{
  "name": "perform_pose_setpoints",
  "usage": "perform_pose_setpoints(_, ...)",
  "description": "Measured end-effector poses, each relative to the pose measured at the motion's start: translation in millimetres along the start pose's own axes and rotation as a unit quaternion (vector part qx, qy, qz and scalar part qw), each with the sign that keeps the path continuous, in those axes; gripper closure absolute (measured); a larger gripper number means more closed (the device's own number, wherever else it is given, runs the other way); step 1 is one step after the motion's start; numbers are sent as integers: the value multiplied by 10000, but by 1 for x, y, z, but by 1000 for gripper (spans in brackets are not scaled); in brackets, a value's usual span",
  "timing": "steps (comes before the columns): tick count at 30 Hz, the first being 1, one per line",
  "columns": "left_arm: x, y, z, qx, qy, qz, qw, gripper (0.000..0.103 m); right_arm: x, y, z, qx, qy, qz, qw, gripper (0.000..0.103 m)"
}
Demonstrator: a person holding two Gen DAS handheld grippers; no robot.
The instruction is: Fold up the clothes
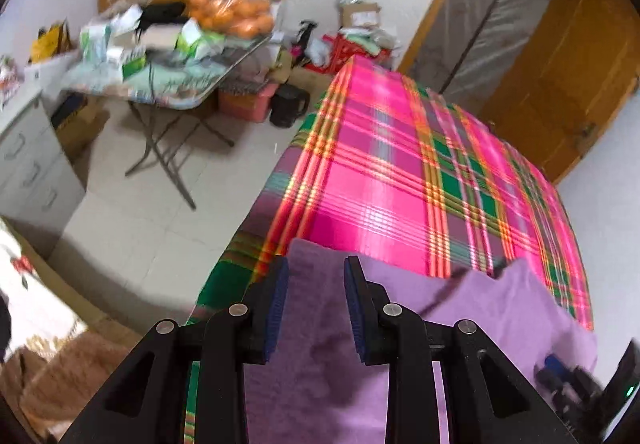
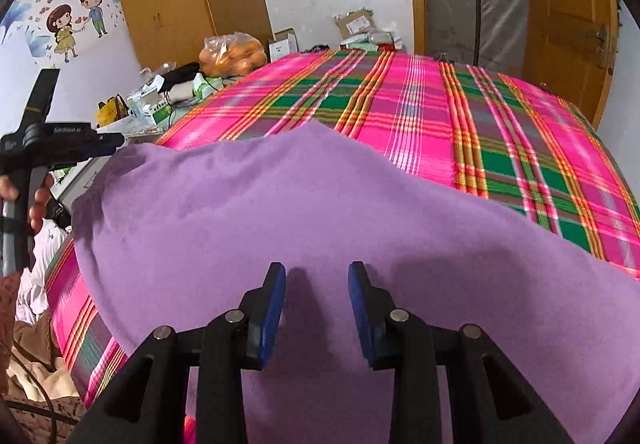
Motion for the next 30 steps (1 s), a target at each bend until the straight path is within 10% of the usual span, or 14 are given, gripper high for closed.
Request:
perform_pose_setpoints(6, 21, -12, -2, -356, -456, 233, 9981, 72, 8, 5, -2, 97, -37, -11, 9999, 70)
perform_pose_setpoints(8, 26, -14, 0, -520, -673, 418, 9955, 54, 11, 3, -2, 94, -35, 16, 9999, 69)
perform_pose_setpoints(19, 41, -19, 1, -1178, -1356, 1258, 9757, 54, 14, 2, -2, 71, -48, 64, 9999, 67)
perform_pose_setpoints(23, 46, -21, -2, -1278, -1401, 1331, 9728, 86, 15, 1, -3, 31, -66, 111, 9999, 67)
perform_pose_setpoints(30, 31, -31, -5, -1444, -852, 1040, 9803, 95, 15, 1, -2, 44, -62, 116, 9999, 66)
Point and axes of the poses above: each gripper's, at about its wrist camera, not at the fingertips, and x roughly the way its jaws point, y to its right, z to its underside, the point moved 4 cm from there along x, roughly the way its jaws point, and after that the axes turned 14 degrees about -z, right-handed, at the moved point
